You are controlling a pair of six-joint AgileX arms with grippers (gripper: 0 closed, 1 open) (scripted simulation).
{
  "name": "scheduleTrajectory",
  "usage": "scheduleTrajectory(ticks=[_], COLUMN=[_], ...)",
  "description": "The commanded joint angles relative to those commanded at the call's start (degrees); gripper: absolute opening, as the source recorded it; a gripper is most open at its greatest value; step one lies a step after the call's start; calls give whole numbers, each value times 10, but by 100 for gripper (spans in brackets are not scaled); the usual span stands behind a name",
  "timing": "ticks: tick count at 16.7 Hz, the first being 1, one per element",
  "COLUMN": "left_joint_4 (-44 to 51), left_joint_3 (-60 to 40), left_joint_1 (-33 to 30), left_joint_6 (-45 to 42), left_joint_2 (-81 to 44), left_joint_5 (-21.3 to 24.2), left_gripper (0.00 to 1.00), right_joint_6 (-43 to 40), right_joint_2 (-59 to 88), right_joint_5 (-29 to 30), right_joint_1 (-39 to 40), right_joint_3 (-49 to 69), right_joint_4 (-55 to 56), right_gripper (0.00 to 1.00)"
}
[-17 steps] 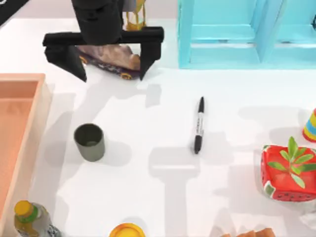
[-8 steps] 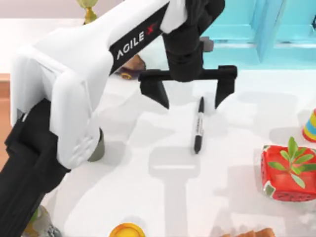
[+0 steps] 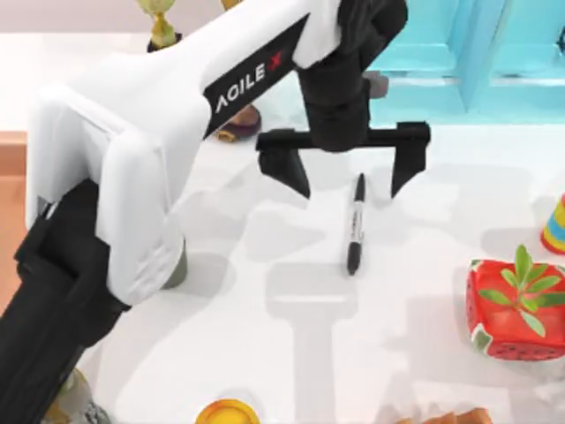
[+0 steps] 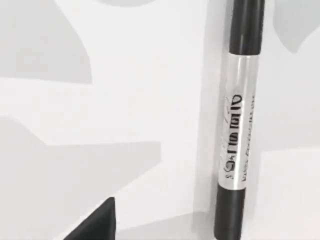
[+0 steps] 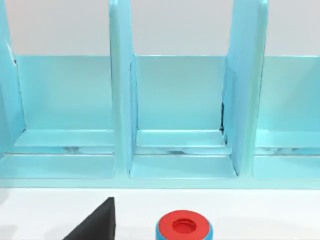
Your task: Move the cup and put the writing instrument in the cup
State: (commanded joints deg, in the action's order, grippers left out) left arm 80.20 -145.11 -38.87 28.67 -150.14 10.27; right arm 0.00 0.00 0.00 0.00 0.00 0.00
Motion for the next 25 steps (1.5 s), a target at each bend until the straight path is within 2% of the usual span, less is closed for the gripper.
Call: scheduleTrajectory(ticks=[9,14,25], left_joint_4=[-167,-179,-179], left_joint_3=[137,146,146], left_joint_1=[-17,-18,-18], left_joint_6=[17,18,18], left_joint_2=[-27,-29,-29], left_joint_5=[-1,-1,-1], left_gripper=[100,100,17], right_joint_6=[0,0,0], right_joint_2=[0,0,0], right_joint_5=[0,0,0], right_joint_1=[0,0,0], right_joint_3=[0,0,0], right_joint_4=[0,0,0], right_gripper=[100,100,100])
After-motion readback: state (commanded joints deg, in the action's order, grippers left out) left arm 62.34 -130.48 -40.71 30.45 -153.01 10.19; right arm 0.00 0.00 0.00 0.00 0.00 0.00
